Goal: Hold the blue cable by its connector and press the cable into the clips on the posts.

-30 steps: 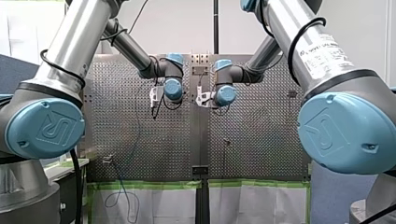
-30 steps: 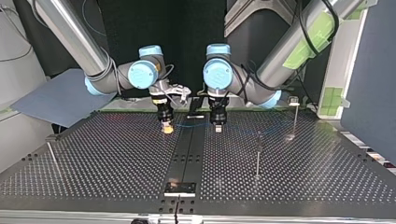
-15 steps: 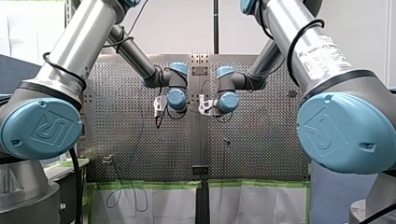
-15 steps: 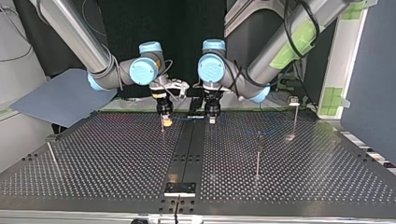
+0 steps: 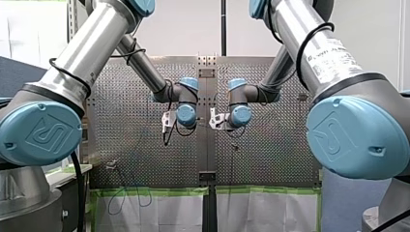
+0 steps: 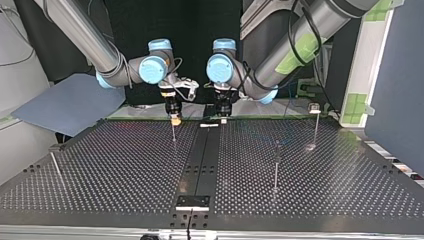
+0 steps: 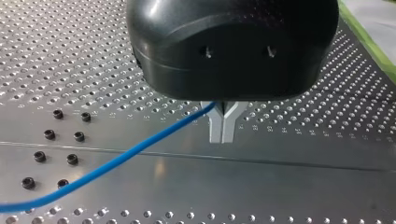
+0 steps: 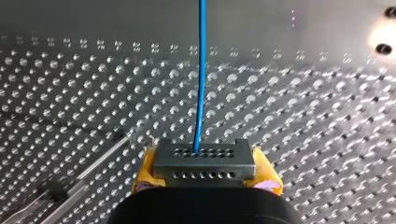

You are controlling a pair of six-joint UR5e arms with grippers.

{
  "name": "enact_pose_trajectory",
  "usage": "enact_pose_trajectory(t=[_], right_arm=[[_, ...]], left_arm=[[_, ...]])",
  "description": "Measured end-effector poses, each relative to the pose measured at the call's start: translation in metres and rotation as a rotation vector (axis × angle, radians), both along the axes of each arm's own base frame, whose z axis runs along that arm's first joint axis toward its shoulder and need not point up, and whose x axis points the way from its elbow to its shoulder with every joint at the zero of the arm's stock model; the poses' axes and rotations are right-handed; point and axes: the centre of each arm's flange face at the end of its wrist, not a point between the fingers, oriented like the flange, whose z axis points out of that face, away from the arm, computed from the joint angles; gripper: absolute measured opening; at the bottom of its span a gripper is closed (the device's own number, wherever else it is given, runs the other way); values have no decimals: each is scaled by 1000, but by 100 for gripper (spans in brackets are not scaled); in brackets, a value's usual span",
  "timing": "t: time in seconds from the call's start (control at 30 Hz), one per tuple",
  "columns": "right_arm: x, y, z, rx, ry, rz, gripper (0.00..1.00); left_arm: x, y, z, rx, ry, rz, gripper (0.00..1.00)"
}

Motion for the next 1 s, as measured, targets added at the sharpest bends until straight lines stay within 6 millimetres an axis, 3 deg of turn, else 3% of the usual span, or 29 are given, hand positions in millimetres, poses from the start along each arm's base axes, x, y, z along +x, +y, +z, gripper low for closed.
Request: enact_pose_trajectory(t=[0.27, 0.4, 0.6, 1.0], right_arm=[[-19, 3, -28, 9, 11, -35, 0], [-28, 12, -59, 48, 47, -42, 0], [-38, 21, -91, 85, 74, -65, 0], [-56, 10, -98, 81, 66, -125, 0]], left_arm=[[-2, -9, -22, 11, -6, -4, 1], [-3, -15, -39, 16, -4, -10, 1], [-7, -20, -49, 14, -2, -18, 1], [-14, -30, -90, 40, 26, -50, 1]])
